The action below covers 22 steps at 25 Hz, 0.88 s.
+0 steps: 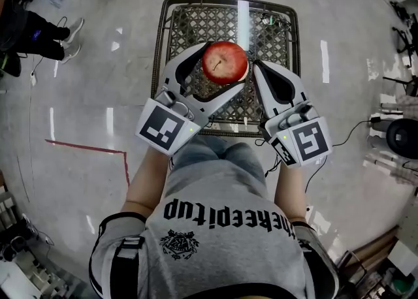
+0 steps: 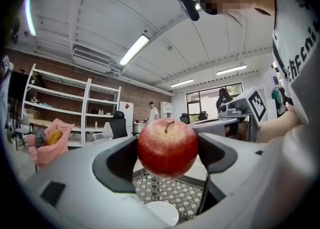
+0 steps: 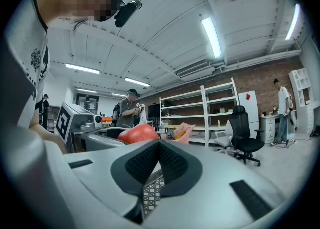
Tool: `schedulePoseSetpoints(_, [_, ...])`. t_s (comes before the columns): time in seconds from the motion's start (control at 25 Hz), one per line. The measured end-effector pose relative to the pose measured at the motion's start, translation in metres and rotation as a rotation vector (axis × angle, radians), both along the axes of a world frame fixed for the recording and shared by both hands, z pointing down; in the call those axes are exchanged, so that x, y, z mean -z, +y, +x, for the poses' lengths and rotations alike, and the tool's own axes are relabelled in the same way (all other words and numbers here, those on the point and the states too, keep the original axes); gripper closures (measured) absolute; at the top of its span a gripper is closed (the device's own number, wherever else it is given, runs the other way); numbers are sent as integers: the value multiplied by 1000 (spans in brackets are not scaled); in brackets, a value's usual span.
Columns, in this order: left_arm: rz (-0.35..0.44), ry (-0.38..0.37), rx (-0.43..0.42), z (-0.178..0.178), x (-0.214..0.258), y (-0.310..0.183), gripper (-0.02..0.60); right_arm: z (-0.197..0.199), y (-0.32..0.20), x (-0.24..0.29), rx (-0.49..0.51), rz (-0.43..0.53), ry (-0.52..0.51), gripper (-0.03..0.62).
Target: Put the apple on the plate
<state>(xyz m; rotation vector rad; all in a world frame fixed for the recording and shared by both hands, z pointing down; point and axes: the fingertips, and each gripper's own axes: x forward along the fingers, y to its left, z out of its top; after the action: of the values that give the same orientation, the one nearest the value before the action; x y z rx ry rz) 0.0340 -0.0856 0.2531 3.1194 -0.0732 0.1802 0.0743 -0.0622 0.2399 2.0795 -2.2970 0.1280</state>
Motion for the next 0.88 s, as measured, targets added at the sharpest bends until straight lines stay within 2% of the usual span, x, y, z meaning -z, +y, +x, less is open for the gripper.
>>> schedulePoseSetpoints(0.4, [-13,-13,29,0,-7,-6,178,2,-10,-7,30,-18,-7,591])
schedulePoseSetpoints(0.88, [-16,-10,183,7,-2,1,178,11,-8,-1,180,-24,-7,591])
